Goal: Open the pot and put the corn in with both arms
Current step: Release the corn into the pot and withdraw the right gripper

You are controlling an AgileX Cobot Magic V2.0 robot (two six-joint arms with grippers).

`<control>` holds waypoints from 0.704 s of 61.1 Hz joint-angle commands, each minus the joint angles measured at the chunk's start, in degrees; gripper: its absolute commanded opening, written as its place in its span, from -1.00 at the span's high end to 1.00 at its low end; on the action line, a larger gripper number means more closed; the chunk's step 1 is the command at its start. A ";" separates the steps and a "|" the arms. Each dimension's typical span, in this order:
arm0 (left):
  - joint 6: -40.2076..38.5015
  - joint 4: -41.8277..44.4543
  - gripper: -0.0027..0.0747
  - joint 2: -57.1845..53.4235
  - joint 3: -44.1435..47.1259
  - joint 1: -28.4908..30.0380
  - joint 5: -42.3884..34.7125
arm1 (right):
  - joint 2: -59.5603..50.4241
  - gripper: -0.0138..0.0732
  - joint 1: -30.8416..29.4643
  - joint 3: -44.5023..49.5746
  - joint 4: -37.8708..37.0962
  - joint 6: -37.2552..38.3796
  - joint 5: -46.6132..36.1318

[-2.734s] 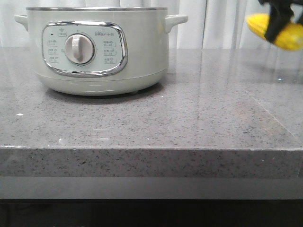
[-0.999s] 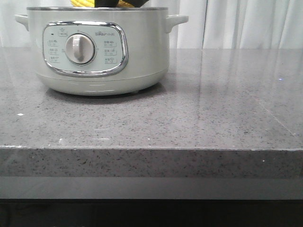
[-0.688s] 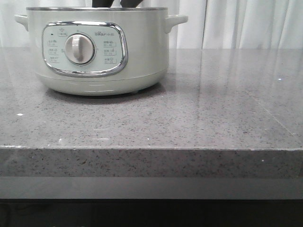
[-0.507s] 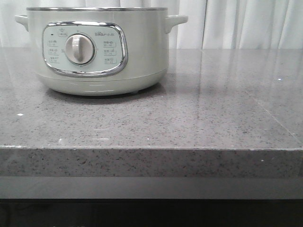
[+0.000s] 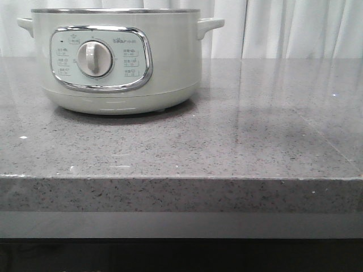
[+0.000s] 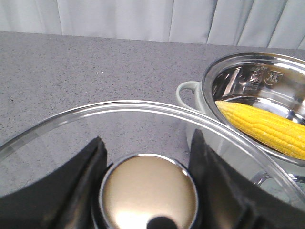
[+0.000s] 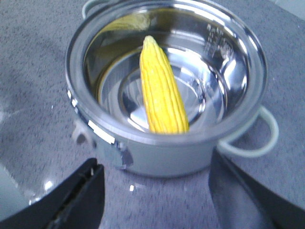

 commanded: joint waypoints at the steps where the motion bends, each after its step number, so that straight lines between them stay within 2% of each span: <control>1: -0.40 0.10 0.25 -0.72 -2.29 0.08 -8.32 | -6.46 -0.44 -0.31 4.64 0.29 0.07 -5.70; 19: -0.40 0.10 0.25 -0.72 -2.29 0.08 -8.32 | -19.56 -0.44 -0.31 20.91 0.87 0.07 -8.40; 43: -0.40 0.10 0.25 -0.72 -2.29 0.08 -8.32 | -34.28 -0.44 -0.31 36.79 1.71 0.19 -9.02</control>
